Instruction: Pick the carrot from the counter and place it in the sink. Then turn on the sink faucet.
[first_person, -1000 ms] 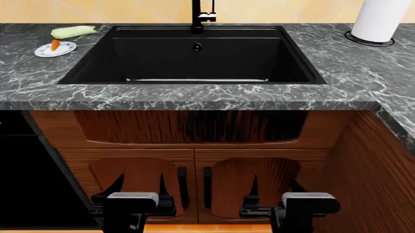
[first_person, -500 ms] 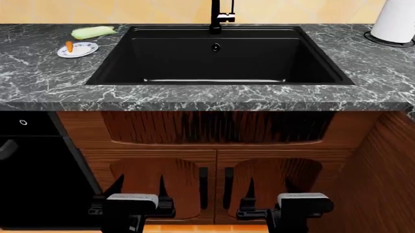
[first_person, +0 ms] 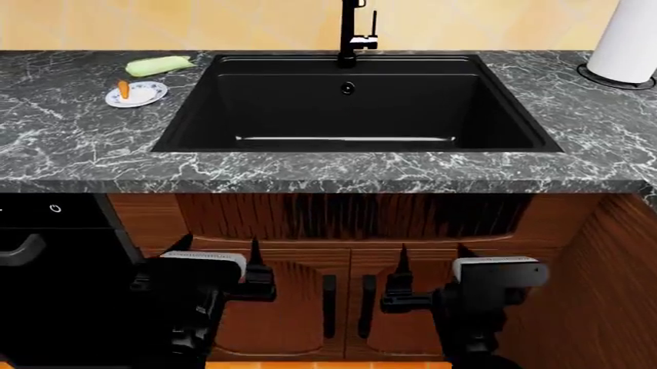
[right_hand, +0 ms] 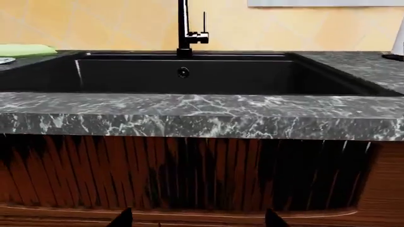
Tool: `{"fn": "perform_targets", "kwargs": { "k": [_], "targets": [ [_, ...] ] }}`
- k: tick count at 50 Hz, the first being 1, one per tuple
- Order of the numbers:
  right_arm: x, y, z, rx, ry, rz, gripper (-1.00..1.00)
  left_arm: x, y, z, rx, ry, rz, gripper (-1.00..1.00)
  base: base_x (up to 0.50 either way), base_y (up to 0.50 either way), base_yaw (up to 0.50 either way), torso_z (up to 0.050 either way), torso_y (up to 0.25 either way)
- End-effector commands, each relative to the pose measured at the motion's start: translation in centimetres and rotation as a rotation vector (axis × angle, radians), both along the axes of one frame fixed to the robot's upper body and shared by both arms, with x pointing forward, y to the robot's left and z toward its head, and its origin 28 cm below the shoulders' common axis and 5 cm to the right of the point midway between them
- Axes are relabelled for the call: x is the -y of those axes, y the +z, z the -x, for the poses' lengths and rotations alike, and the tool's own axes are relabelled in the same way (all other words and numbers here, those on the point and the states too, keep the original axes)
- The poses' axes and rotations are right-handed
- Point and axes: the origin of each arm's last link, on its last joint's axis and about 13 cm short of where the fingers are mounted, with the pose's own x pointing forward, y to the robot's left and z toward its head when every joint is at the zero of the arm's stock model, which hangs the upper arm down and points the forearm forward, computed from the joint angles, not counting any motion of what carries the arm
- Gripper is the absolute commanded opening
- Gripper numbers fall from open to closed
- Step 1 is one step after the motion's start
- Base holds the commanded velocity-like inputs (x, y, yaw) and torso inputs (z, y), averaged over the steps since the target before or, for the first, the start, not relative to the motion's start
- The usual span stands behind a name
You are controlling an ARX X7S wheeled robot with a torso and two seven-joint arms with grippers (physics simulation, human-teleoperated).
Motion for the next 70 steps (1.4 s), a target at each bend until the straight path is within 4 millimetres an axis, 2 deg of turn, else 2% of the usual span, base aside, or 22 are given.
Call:
{"fn": "perform_targets", "kwargs": {
  "k": [1,3,8,11,12,15,19,20,25,28,30,31,32,33,35,39,42,43,47,55,65,70],
  "targets": [
    [0.6,7.7,-0.8,0.028,0.073,0.018,1.00,0.1,8.0,-1.4,0.043,-0.019,-0.044,1.00,0.00,0.00,0.00,0.050,0.000],
    [0.8,8.7,-1.4,0.039,0.028,0.084,1.00,-0.1,9.0,-2.2,0.029,-0.025,-0.034,1.00,0.00,0.00,0.00,0.050,0.000],
    [1.4,12.0,-2.2,0.058,0.010,0.050,1.00,-0.3,12.0,-4.0,0.019,-0.029,-0.022,1.00,0.11,0.22,0.00,0.050,0.000],
    [2.4,14.7,-3.8,0.023,-0.038,0.101,1.00,-0.3,14.7,-5.7,0.024,-0.029,-0.019,1.00,0.00,0.00,0.00,0.050,0.000],
    [3.1,16.3,-4.9,-0.006,-0.026,0.094,1.00,-0.2,16.3,-6.7,0.038,-0.027,-0.040,1.00,0.00,0.00,0.00,0.050,0.000],
    [4.3,19.1,-7.0,-0.017,-0.044,0.108,1.00,0.1,18.8,-8.7,0.037,-0.025,-0.019,1.00,0.00,0.00,0.00,0.050,0.000],
    [4.7,21.9,-9.4,-0.038,-0.035,0.096,1.00,0.4,20.9,-12.2,0.058,0.045,-0.057,1.00,0.00,0.00,0.00,0.050,0.000],
    [4.9,23.5,-10.7,-0.041,-0.066,0.097,1.00,0.6,22.2,-13.7,0.045,0.031,-0.042,1.00,0.00,0.00,0.00,0.050,0.000],
    [5.9,25.8,-14.2,-0.093,-0.099,0.091,1.00,1.4,24.4,-17.3,0.025,0.070,-0.090,1.00,0.00,0.00,0.00,0.050,0.000],
    [6.6,25.9,-16.8,-0.145,-0.140,0.067,1.00,1.9,25.4,-19.3,-0.001,0.056,-0.081,1.00,0.00,0.00,0.00,0.050,0.000],
    [6.9,25.6,-18.0,-0.181,-0.108,0.051,1.00,1.8,24.9,-20.0,-0.033,0.078,-0.096,1.00,0.00,0.00,0.00,0.050,0.000],
    [6.7,27.0,-18.7,-0.118,-0.129,0.081,1.00,1.8,24.5,-20.1,-0.050,0.100,-0.105,1.00,0.00,0.00,0.00,0.050,0.000],
    [6.9,26.1,-19.0,-0.176,-0.144,0.090,1.00,2.0,24.4,-20.1,-0.063,0.101,-0.097,1.00,0.00,0.00,0.00,0.050,0.000],
    [7.1,25.5,-19.0,-0.207,-0.174,0.071,1.00,2.1,24.3,-20.1,-0.069,0.116,-0.080,1.00,0.00,0.00,0.00,0.050,0.000],
    [7.0,25.4,-18.9,-0.222,-0.178,0.070,1.00,2.2,24.2,-20.0,-0.093,0.142,-0.059,1.00,0.00,0.00,0.00,0.050,0.000],
    [6.3,26.2,-18.8,-0.240,-0.185,0.115,1.00,1.8,25.1,-19.6,-0.132,0.213,-0.071,1.00,0.00,0.00,0.00,0.050,0.000],
    [6.0,26.9,-18.5,-0.254,-0.184,0.062,1.00,1.6,25.7,-19.3,-0.173,0.194,-0.068,1.00,0.00,0.00,0.00,0.050,0.000],
    [5.9,27.0,-18.5,-0.256,-0.182,0.097,1.00,1.6,25.9,-19.3,-0.157,0.185,-0.115,1.00,0.00,0.00,0.00,0.050,0.000],
    [5.7,27.2,-18.5,-0.251,-0.181,0.099,1.00,1.5,26.1,-19.3,-0.149,0.245,-0.118,1.00,0.00,0.00,0.00,0.025,0.000],
    [6.2,27.1,-18.4,-0.258,-0.203,0.087,1.00,2.1,26.8,-19.2,-0.118,0.163,-0.107,1.00,0.16,0.00,0.00,0.000,0.000],
    [5.7,26.6,-18.6,-0.261,-0.178,0.103,1.00,2.2,26.4,-19.3,-0.113,0.177,-0.122,1.00,0.50,0.00,0.00,0.000,0.000],
    [6.0,25.8,-18.7,-0.272,-0.188,0.099,1.00,2.3,26.2,-19.4,-0.108,0.182,-0.142,1.00,0.50,0.00,0.00,0.000,0.000]
  ]
}}
